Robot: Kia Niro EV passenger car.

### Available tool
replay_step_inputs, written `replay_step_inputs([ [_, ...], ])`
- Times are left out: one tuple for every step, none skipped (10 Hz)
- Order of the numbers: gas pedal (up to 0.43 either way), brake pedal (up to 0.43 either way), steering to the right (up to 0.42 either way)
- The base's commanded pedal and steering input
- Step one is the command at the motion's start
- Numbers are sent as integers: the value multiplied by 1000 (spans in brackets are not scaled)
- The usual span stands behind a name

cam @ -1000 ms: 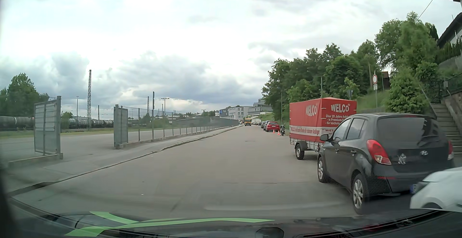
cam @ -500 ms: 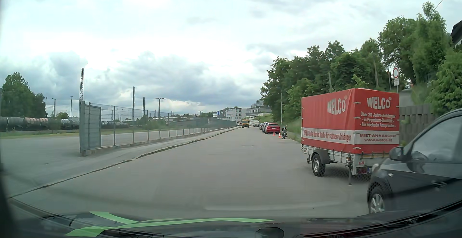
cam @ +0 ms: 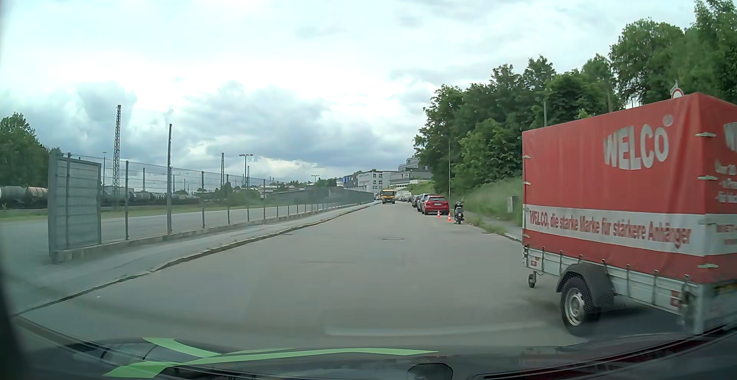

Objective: Follow the waypoints while adhering to traffic rules and regulations

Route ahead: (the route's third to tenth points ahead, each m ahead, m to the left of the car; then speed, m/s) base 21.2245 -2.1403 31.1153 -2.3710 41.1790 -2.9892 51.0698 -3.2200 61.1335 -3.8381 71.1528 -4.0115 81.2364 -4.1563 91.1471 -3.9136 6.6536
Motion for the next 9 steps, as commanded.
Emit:
replay_step_inputs([
  [79,0,6],
  [79,0,7],
  [79,0,7],
  [79,0,6],
  [79,0,6],
  [79,0,4],
  [79,0,1],
  [79,0,1],
  [79,0,1],
])
